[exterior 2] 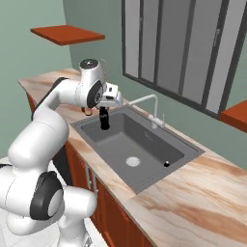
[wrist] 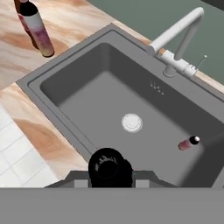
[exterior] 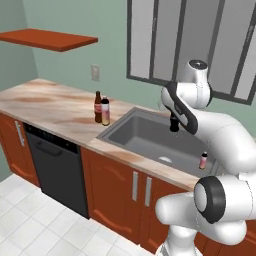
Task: Place the large bottle from the dining counter next to the other large bottle outside the sink, and place the small bottle from the dining counter next to the other small bottle inside the sink.
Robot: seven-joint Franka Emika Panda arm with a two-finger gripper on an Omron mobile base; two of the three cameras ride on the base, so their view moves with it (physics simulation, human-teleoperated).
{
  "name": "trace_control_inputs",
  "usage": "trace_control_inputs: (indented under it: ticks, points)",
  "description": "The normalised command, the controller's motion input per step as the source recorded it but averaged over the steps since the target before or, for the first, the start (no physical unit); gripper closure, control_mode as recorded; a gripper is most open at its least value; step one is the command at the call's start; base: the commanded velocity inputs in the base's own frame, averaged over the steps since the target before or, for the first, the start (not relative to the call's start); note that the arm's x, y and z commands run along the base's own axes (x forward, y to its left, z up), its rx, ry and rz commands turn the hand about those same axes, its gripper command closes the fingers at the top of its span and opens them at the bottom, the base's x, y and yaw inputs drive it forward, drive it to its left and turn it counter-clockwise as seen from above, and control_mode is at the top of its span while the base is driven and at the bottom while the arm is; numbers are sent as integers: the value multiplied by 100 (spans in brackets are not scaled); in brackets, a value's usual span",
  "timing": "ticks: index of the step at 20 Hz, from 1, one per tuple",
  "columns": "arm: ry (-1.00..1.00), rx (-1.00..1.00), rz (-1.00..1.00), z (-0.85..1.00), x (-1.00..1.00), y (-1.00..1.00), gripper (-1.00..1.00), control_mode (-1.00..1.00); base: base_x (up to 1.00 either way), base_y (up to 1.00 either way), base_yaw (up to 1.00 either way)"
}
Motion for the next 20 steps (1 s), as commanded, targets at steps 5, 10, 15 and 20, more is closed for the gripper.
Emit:
trace_control_inputs:
  ticks: [5, 10, 15, 20]
  points:
    - [0, 0, 0, 0, 0, 0, 100, 100, 33, -10, -16]
    - [0, 0, 0, 0, 0, 0, 100, 100, 40, -32, -12]
    - [-6, 0, -11, -39, 43, -33, 100, -100, 0, 0, 0]
    - [-5, 0, -9, -46, 45, -33, 100, -100, 0, 0, 0]
